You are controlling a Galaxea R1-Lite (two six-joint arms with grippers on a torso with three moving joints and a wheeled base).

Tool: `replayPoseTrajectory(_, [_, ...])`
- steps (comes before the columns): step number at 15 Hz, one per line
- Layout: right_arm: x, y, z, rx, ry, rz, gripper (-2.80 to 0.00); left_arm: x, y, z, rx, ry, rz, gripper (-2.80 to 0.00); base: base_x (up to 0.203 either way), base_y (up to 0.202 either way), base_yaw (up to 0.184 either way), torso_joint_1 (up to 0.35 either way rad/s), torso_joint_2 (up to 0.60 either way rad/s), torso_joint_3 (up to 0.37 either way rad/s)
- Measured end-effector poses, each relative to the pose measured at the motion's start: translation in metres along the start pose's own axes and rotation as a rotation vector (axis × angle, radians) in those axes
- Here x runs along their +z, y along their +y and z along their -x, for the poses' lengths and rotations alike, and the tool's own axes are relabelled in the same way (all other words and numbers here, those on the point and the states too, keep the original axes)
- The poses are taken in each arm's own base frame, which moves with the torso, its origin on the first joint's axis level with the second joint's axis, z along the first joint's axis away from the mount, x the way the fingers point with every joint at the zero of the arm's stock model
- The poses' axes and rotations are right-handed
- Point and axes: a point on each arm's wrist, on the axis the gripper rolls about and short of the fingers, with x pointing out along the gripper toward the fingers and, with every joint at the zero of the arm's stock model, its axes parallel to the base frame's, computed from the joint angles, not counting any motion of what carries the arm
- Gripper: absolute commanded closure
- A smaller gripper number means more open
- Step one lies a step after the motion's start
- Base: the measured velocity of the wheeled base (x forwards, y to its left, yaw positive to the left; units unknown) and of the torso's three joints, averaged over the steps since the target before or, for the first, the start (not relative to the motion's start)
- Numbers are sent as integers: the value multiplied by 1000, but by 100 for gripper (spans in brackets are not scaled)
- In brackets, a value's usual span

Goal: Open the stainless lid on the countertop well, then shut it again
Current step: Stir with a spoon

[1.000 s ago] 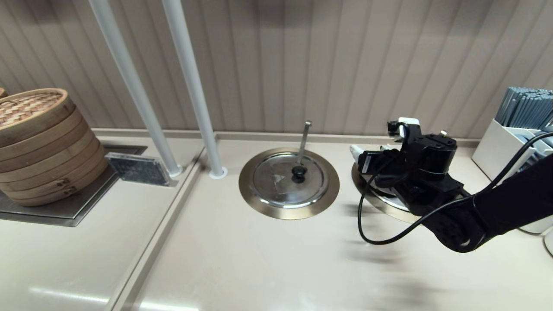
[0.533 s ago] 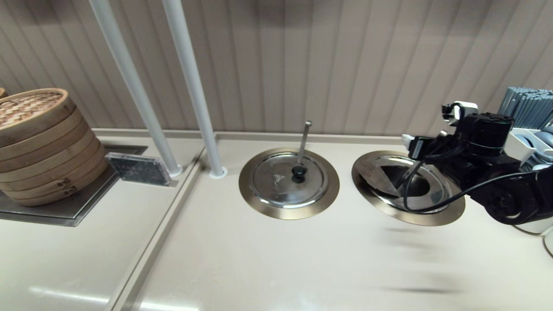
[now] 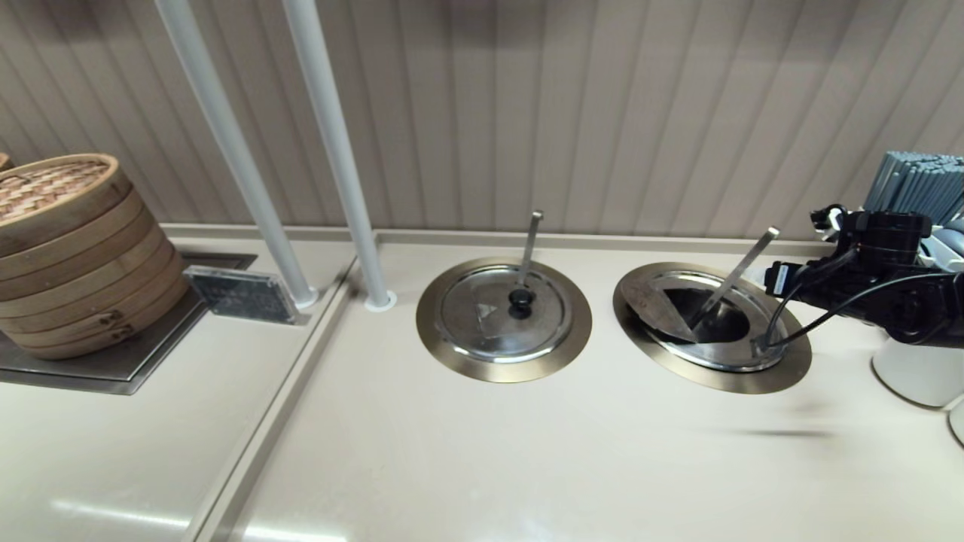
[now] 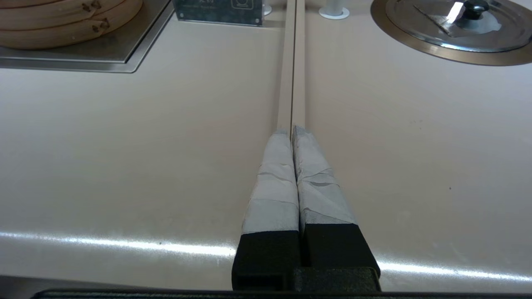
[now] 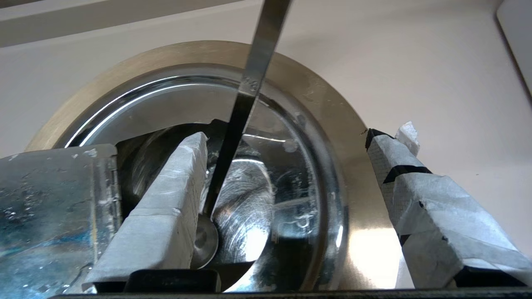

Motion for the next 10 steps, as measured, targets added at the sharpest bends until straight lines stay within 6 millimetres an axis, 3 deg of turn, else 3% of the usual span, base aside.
replayPoseTrajectory(5, [8, -9, -20, 10, -6, -10, -280, 0, 0, 0, 0, 0, 0, 0, 0, 0, 0, 0, 0, 0])
replayPoseTrajectory(10, [15, -10, -63, 10, -22, -15, -280, 0, 0, 0, 0, 0, 0, 0, 0, 0, 0, 0, 0, 0])
